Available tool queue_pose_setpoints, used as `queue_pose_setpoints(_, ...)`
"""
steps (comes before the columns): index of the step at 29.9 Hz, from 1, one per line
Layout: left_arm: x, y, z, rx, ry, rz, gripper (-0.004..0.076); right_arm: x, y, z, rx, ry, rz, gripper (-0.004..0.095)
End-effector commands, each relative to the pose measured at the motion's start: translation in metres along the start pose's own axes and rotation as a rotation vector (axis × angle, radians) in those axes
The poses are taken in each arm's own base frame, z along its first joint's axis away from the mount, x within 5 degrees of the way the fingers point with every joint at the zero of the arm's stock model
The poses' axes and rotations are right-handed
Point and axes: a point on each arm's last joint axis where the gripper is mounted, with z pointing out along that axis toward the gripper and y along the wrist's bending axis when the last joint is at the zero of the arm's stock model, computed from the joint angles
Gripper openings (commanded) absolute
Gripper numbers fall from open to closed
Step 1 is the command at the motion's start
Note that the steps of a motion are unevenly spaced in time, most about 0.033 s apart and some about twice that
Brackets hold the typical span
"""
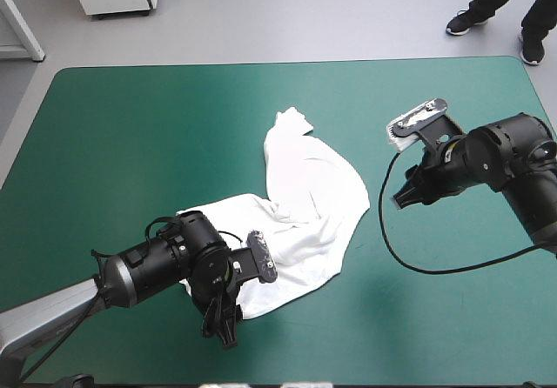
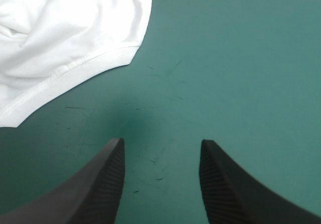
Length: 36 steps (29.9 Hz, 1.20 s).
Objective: Fold the cloth
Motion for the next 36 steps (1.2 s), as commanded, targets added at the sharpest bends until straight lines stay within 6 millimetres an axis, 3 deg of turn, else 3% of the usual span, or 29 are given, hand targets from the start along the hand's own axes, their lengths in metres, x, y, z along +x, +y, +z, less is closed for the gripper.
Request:
queue_pose_setpoints(1, -0.003, -0.008, -0.012, -0.026, -0.072, 0.032, 0.0452, -0.003, -0.002, -0.015, 0.019, -0.075, 0.008, 0.0441)
queue_pose_setpoints(6, -0.007, -0.009, -0.008, -0.026, -0.134, 0.031, 0.0519, -0.003, -0.002, -0.015, 0.019, -0.075, 0.008, 0.0431)
queue_pose_setpoints(14, -0.002, -0.009, 0.02, -0.045, -0.141, 0.036, 0.0519, -0.009, -0.004, -0.01, 0.032, -0.103, 0.007, 0.0428)
queue_pose_setpoints(20, -0.008, -0.008, 0.036, -0.038, -0.124, 0.017, 0.0506, -0.019, -0.009, 0.02, 0.053, -0.053, -0.008, 0.043)
queue_pose_setpoints(23, -0.013, -0.007, 0.044, -0.033, -0.11, -0.006, 0.0413, -0.026, -0.011, 0.041, 0.059, -0.023, -0.014, 0.043)
queue_pose_setpoints(30, -0.019, -0.005, 0.06, -0.019, -0.079, -0.017, 0.0007, -0.039, -0.015, 0.089, 0.065, 0.003, -0.034, 0.0433)
queue_pose_setpoints(36, -0.02, -0.005, 0.06, -0.022, -0.084, -0.016, -0.0009, -0.048, -0.01, 0.126, 0.005, -0.004, -0.004, 0.0433)
